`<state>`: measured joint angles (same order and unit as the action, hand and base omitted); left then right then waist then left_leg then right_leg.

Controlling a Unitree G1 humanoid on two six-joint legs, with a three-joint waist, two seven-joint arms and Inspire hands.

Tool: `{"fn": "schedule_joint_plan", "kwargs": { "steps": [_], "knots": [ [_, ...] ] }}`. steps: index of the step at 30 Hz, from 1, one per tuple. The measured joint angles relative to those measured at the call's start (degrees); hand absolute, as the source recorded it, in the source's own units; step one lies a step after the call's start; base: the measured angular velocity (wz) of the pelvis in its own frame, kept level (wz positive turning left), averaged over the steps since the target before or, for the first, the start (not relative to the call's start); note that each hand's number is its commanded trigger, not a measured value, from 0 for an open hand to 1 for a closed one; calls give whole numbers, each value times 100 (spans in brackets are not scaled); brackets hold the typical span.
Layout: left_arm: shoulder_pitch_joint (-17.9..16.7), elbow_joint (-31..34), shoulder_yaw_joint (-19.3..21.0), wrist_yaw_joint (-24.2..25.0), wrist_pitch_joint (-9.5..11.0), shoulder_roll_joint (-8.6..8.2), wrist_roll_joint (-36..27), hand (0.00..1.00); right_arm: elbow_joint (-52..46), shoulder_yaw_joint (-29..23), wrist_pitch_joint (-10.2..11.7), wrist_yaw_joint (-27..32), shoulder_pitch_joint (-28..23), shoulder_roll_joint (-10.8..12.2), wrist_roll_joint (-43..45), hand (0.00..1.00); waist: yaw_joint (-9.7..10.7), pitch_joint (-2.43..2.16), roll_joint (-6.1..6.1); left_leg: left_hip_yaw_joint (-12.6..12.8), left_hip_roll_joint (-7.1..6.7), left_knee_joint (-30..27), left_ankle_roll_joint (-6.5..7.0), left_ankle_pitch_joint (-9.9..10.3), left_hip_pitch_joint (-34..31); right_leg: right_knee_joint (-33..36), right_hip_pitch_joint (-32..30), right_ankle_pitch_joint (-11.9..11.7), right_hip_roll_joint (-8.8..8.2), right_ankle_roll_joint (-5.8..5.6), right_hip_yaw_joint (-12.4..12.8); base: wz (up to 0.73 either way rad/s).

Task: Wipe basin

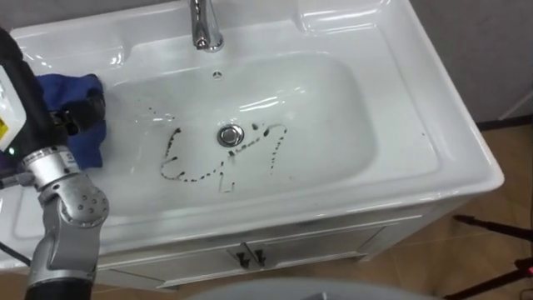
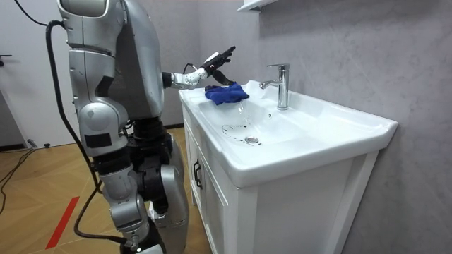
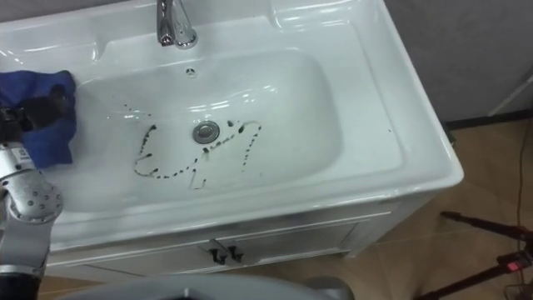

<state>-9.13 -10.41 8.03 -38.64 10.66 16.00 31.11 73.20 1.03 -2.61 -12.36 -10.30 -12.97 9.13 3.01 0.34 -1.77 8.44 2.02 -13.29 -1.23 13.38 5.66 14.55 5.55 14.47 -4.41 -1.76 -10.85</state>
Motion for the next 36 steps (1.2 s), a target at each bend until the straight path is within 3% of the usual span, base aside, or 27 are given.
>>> {"fn": "schedule_joint_plan", "kwargs": {
  "steps": [7,12,17,26,36],
  "knots": [
    [-2,-722,-506,346,-197,-137,-13,0,-69,12,-2,-86,21,-23,-11,0,-8,-18,26,0,12,-8,-1,0,-13,2,1,-6,15,8,7,0],
    [-2,-880,-517,347,-206,-143,-12,0,-65,35,-69,-83,99,-23,-55,0,-4,-48,90,-37,14,-10,-1,-1,-41,-31,8,-7,21,10,-24,3],
    [-2,-917,-516,340,-208,-143,-12,0,-63,38,-85,-54,123,-21,-60,0,-5,-42,174,-51,20,-9,-2,-1,-32,-49,26,-12,30,18,-29,1],
    [17,-1103,-489,239,-207,-143,-6,0,-69,38,-115,63,150,-12,-44,0,-1,-33,155,-72,23,-12,-2,-1,-45,-69,34,-16,39,24,-38,0],
    [22,-1123,-317,-274,-193,-130,4,0,-91,156,-98,195,133,-3,-48,0,-28,-26,99,-41,24,6,-3,-1,-13,-70,41,-16,44,23,-2,0]
  ]
}}
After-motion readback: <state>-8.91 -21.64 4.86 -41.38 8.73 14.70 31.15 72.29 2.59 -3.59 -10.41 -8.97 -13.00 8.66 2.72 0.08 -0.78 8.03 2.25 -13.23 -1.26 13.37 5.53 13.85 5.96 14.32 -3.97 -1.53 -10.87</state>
